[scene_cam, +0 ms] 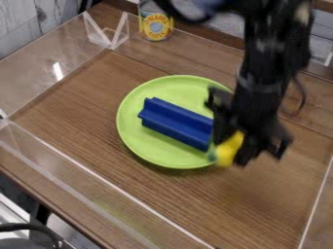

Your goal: Put the banana in the green plate

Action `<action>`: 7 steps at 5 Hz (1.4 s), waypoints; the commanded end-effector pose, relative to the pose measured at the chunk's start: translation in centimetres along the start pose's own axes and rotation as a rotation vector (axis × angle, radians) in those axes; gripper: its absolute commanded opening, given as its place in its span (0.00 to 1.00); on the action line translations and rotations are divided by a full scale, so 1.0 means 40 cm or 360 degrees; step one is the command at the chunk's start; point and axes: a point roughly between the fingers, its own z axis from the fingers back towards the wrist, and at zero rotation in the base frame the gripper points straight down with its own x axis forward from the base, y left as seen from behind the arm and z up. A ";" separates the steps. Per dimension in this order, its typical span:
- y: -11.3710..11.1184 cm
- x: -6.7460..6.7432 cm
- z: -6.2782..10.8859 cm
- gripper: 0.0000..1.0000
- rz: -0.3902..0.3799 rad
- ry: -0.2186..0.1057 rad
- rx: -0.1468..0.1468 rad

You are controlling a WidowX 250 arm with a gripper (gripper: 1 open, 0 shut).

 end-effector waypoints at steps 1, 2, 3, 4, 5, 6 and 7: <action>0.070 0.008 0.120 0.00 0.0218 -0.0151 0.0075; 0.145 -0.005 0.162 0.00 0.0402 -0.0214 0.0107; 0.188 -0.021 0.166 0.00 0.0513 -0.0247 0.0109; 0.170 -0.010 0.159 0.00 0.0559 -0.0259 0.0114; 0.154 -0.002 0.151 0.00 0.0574 -0.0263 0.0117; 0.138 0.006 0.143 0.00 0.0578 -0.0264 0.0121; 0.116 0.014 0.133 0.00 0.0591 -0.0271 0.0125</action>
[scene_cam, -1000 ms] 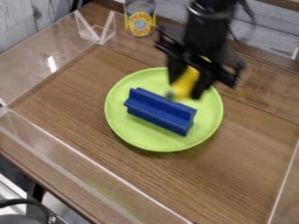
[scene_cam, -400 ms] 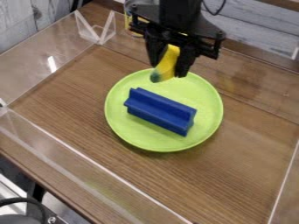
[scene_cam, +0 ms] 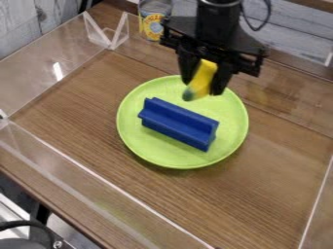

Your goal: Put the banana in the green plate

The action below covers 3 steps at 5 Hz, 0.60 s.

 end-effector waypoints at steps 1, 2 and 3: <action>-0.007 0.001 0.014 0.00 0.0011 -0.0044 -0.0011; -0.010 -0.002 0.011 0.00 0.0025 -0.0043 -0.0015; -0.011 -0.005 0.007 0.00 0.0041 -0.0039 -0.0020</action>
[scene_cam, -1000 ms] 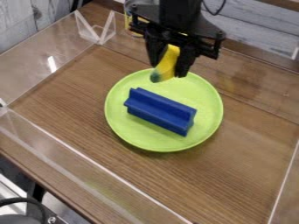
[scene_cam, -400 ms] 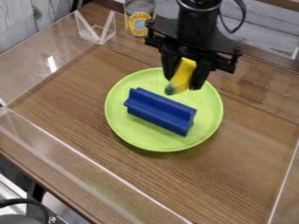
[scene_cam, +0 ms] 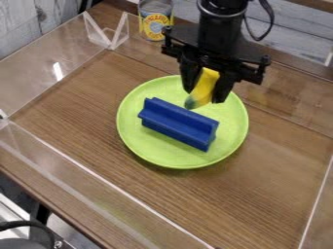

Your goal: Put the banana in the green plate

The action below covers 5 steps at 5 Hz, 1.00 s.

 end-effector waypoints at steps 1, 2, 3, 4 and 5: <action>-0.006 0.006 0.012 0.00 0.0005 -0.0043 -0.0023; -0.006 0.005 0.006 0.00 0.0016 -0.0039 -0.0027; -0.006 0.004 0.001 0.00 0.0031 -0.0038 -0.0031; -0.005 0.003 -0.002 0.00 0.0048 -0.0041 -0.0035; -0.003 0.002 -0.004 0.00 0.0071 -0.0047 -0.0043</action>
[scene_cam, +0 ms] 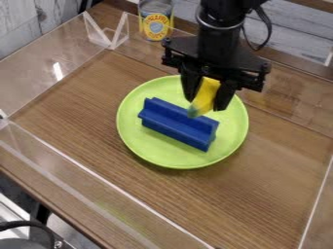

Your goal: Put the banana in the green plate

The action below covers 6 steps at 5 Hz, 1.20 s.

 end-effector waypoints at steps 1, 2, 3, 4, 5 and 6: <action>0.006 0.016 0.011 1.00 0.0018 -0.0042 -0.0023; 0.015 0.018 0.006 1.00 0.0021 -0.0039 -0.0029; 0.016 0.014 -0.005 1.00 0.0018 -0.0019 -0.0026; 0.017 0.010 -0.015 1.00 0.0017 0.0001 -0.0024; 0.019 0.005 -0.029 1.00 0.0021 0.0016 -0.0023; 0.019 0.001 -0.040 1.00 0.0027 0.0032 -0.0022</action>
